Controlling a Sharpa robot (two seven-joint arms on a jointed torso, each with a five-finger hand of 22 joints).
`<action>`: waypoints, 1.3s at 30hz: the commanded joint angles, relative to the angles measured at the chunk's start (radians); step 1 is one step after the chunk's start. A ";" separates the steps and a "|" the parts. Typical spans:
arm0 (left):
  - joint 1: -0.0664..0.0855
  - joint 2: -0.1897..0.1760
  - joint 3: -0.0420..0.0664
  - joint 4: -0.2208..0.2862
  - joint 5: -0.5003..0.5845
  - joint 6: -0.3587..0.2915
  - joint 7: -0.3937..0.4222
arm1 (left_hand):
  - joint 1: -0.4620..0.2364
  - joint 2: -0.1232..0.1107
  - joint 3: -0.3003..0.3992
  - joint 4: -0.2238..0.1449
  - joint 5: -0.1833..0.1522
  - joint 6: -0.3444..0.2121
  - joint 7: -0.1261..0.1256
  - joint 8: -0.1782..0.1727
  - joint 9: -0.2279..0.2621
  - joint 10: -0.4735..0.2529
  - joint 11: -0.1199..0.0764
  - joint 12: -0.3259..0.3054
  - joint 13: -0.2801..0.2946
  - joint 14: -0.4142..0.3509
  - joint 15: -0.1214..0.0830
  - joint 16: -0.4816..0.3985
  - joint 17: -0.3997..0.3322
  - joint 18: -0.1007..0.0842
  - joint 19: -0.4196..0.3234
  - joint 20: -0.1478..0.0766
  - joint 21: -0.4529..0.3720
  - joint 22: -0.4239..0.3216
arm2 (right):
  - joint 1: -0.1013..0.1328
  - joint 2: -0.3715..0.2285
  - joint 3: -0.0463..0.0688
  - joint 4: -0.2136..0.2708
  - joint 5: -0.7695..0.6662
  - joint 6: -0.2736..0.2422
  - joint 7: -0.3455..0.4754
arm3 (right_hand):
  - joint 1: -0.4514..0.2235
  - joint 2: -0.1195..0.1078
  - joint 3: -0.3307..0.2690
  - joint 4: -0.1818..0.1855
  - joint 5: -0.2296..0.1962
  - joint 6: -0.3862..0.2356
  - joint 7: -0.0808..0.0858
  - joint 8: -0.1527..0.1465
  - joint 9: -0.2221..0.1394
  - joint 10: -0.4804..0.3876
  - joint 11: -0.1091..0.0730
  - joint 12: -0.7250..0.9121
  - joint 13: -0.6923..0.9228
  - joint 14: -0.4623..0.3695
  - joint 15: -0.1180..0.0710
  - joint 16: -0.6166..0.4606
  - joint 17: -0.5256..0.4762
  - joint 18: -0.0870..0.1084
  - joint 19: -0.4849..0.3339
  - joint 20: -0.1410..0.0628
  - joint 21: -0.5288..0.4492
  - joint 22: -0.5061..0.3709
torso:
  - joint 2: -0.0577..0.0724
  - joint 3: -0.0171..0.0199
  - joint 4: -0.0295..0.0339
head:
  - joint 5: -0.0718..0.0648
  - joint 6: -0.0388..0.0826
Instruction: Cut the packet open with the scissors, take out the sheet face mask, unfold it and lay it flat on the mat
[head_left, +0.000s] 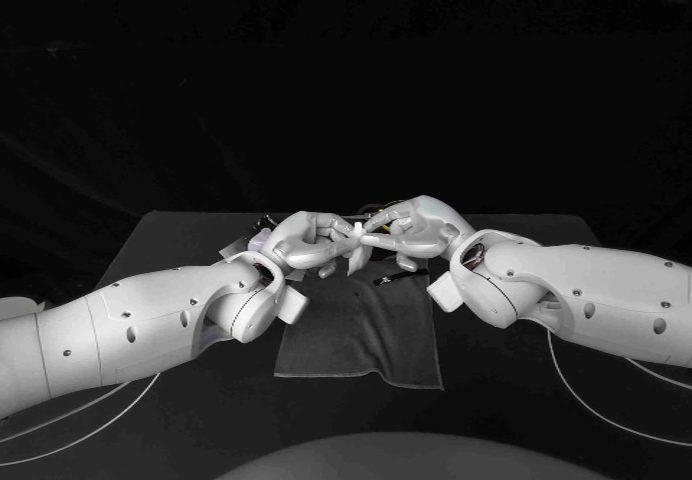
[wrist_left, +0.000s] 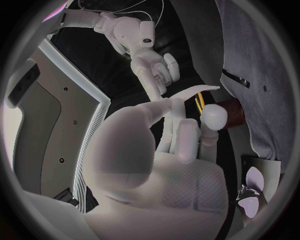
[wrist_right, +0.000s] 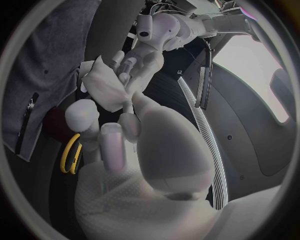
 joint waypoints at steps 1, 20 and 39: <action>0.001 0.001 0.002 0.004 -0.010 0.022 0.010 | 0.003 0.008 0.001 -0.003 0.006 0.007 -0.001 0.006 0.010 0.005 0.000 -0.006 -0.001 -0.001 -0.004 -0.001 -0.001 -0.008 0.000 -0.002 0.001 0.001 | -0.001 0.003 0.000 0.003 -0.016 -0.002 -0.009 | 0.011 0.012 0.014 -0.008 -0.004 0.014 -0.005 0.010 0.002 0.006 -0.011 0.009 0.003 0.060 -0.013 0.010 0.119 0.014 0.013 -0.002 0.015 0.009 | 0.000 0.0001 -0.0004 | 0.001 -0.002; 0.001 0.002 0.002 0.007 -0.016 0.033 0.004 | 0.002 0.006 0.000 -0.006 0.006 0.009 -0.001 0.008 0.010 0.006 0.000 -0.008 -0.002 -0.001 -0.004 -0.001 0.000 -0.008 -0.001 -0.003 0.000 0.000 | -0.001 0.004 0.000 0.004 -0.016 -0.036 -0.003 | 0.008 0.035 0.097 -0.076 -0.004 0.081 -0.046 0.074 0.033 0.088 -0.046 0.101 0.059 0.082 -0.042 0.045 0.165 -0.005 0.062 -0.031 0.126 0.063 | -0.001 0.0006 -0.0007 | 0.000 -0.005; 0.001 -0.003 0.002 0.004 -0.017 0.037 0.004 | -0.004 0.005 0.000 -0.011 0.006 0.003 0.002 0.010 0.010 -0.005 0.002 -0.045 -0.017 -0.013 -0.002 -0.009 -0.018 -0.005 -0.014 -0.003 -0.011 -0.011 | -0.001 -0.003 0.000 0.002 -0.006 -0.053 -0.006 | -0.058 0.026 0.187 -0.110 -0.004 0.068 -0.052 0.120 0.067 0.116 -0.052 0.136 0.087 0.088 -0.046 0.058 0.183 -0.011 0.074 -0.036 0.157 0.084 | -0.001 0.0004 -0.0004 | -0.001 -0.006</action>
